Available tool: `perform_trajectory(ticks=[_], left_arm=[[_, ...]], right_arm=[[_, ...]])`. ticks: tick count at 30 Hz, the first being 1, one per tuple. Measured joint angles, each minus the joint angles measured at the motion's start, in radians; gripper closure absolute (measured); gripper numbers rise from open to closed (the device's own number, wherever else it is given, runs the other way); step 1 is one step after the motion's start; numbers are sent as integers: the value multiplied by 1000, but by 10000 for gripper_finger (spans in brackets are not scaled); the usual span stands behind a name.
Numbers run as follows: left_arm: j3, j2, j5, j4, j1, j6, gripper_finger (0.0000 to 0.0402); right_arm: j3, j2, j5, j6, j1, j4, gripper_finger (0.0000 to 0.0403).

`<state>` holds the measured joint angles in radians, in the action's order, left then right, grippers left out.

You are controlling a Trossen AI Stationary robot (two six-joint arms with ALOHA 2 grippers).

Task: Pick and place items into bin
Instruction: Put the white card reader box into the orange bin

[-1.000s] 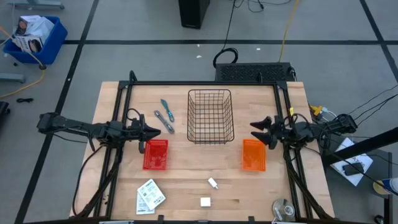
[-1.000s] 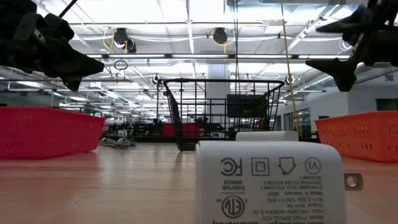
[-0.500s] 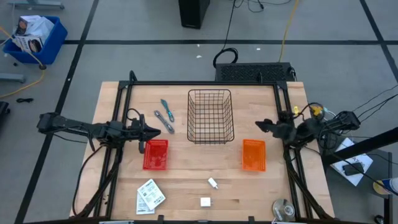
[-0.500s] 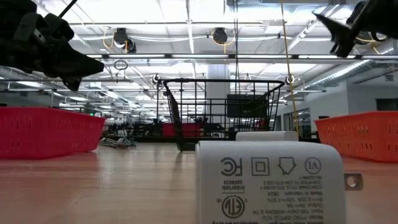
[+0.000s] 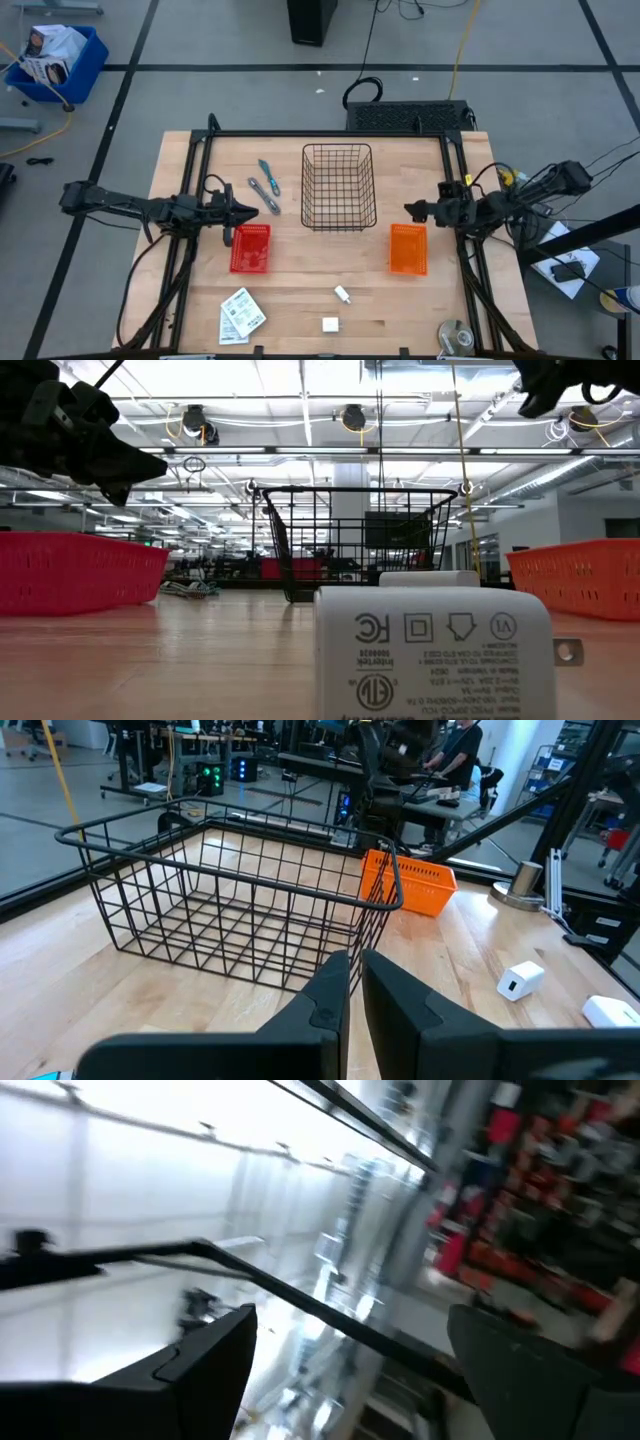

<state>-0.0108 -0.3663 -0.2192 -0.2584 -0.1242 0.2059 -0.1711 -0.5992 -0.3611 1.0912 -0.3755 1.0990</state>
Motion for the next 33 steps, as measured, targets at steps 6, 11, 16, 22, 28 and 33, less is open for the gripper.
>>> perform_trajectory(ticks=[6,11,16,22,28,33], left_arm=[[0,0,0,0,0,0,366],[0,0,-27,-20,0,-195,366],[0,0,-29,-171,0,-234,366],[0,1,-46,-585,0,472,366],[0,0,-53,-746,0,747,366],[-39,-14,-90,-739,0,896,366]], right_arm=[[-35,-73,-5,51,-7,9,83],[-224,-169,-4,-36,-26,-230,83],[-397,-256,-44,-60,-5,-476,83],[-457,-337,20,34,34,-497,83],[-457,-405,47,132,26,-493,83],[-457,-481,2,96,25,-327,83]])
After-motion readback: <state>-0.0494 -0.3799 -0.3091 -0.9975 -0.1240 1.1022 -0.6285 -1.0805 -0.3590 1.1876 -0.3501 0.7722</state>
